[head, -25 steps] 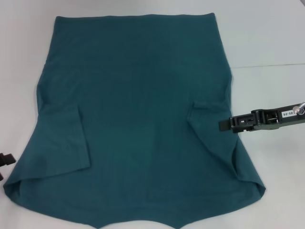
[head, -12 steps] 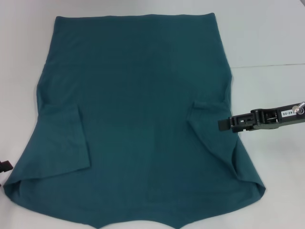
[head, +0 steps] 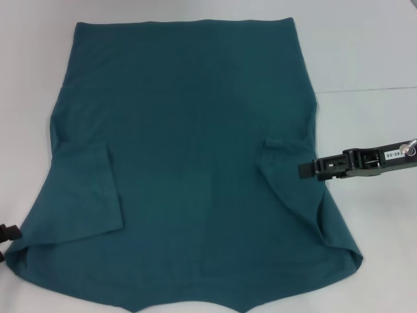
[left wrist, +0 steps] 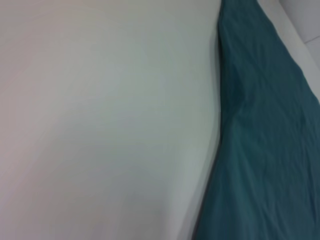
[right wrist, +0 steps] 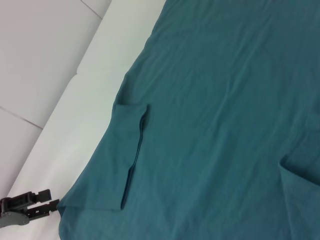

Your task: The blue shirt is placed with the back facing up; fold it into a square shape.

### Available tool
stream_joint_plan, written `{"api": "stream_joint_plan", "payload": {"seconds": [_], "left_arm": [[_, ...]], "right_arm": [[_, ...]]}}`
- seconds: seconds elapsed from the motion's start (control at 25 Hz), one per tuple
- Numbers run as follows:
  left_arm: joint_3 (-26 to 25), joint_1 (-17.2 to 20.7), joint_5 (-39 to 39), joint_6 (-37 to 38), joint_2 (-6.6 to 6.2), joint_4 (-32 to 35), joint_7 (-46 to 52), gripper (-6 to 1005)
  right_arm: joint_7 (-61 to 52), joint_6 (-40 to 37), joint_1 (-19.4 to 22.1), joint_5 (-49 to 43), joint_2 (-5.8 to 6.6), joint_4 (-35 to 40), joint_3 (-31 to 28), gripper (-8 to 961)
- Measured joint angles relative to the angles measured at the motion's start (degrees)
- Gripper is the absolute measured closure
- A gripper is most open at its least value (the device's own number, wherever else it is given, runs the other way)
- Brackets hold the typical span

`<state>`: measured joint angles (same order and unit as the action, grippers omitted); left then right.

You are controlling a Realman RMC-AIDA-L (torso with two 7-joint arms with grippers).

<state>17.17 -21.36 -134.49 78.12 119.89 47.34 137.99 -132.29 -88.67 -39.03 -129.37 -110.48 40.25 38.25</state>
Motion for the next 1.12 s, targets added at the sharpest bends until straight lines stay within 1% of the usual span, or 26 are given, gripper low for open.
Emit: {"api": "stream_joint_plan", "payload": {"seconds": [0.36, 0.68, 1.12], "left_arm": [[0.2, -0.2, -0.7, 0.7, 0.09, -0.8, -0.6, 263], [2.7, -1.3, -0.7, 2.6, 0.09, -1.6, -0.9, 262], [4.2, -3.1, -0.7, 3.9, -0.38, -3.5, -0.9, 263]], "right_arm": [[0.0, 0.1, 0.0, 0.0, 0.00, 0.0, 0.0, 188], [0.1, 0.0, -0.1, 0.0, 0.00, 0.0, 0.0, 188], [0.6, -0.2, 0.1, 0.0, 0.00, 0.0, -0.3, 187]]}}
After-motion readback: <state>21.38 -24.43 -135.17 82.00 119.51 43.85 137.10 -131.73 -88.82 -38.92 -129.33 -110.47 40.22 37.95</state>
